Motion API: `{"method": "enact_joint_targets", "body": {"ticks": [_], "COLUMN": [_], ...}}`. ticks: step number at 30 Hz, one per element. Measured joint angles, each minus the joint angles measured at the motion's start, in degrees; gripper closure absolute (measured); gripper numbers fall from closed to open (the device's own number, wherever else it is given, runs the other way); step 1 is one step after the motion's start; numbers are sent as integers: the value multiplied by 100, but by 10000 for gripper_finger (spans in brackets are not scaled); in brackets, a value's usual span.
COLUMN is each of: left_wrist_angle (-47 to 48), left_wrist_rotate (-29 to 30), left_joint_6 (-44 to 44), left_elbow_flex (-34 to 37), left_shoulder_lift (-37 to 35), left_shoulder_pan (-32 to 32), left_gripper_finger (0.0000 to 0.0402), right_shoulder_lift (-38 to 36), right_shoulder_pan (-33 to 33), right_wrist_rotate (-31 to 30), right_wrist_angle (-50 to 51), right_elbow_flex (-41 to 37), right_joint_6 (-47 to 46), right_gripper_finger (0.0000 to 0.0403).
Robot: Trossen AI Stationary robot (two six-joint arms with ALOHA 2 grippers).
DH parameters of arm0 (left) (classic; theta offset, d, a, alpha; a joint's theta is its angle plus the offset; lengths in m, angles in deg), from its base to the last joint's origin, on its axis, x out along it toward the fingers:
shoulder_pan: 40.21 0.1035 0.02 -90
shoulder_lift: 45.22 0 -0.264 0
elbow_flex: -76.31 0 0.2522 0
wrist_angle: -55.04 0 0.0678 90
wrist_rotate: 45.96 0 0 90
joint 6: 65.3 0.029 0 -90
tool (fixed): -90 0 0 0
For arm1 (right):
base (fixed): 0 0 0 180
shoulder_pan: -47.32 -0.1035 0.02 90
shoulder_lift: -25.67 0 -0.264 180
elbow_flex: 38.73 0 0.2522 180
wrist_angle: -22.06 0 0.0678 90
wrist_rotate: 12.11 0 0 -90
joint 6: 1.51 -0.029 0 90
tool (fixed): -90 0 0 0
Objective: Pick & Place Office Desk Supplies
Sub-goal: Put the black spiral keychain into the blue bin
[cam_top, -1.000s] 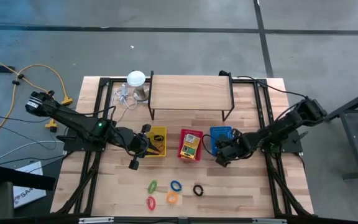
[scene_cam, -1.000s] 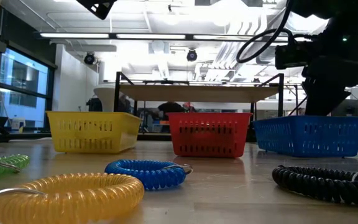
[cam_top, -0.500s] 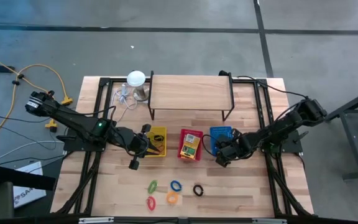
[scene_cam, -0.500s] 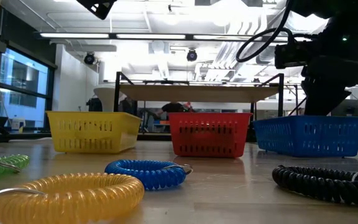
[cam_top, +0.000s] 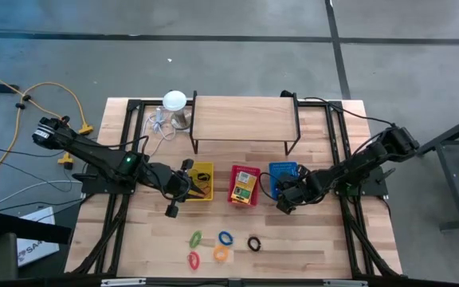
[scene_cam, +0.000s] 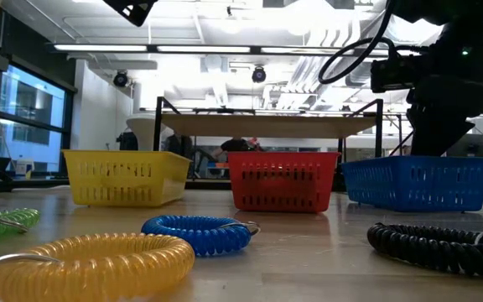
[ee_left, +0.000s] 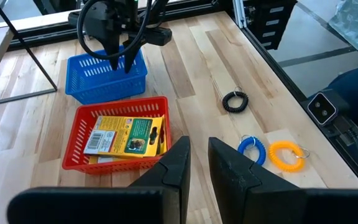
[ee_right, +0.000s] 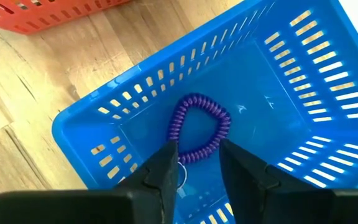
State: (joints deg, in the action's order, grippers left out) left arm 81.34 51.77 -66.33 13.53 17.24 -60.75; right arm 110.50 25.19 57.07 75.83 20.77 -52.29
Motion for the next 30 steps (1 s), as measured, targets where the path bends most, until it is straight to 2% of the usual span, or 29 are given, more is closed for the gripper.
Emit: {"method": "enact_joint_targets", "body": {"ticks": [16, 30], "left_wrist_angle": [0, 0], "left_wrist_rotate": [0, 0], "left_joint_6": [0, 0], "left_elbow_flex": [0, 0], "left_shoulder_lift": [0, 0], "left_shoulder_pan": [0, 0], "left_gripper_finger": [347, 347], "right_shoulder_lift": [-489, -1115], "right_shoulder_pan": [0, 0], "right_wrist_rotate": [-33, -319], "right_wrist_angle": [-140, -282], "right_elbow_flex": [4, 4], "right_joint_6": [563, 905], "right_gripper_finger": [299, 306]}}
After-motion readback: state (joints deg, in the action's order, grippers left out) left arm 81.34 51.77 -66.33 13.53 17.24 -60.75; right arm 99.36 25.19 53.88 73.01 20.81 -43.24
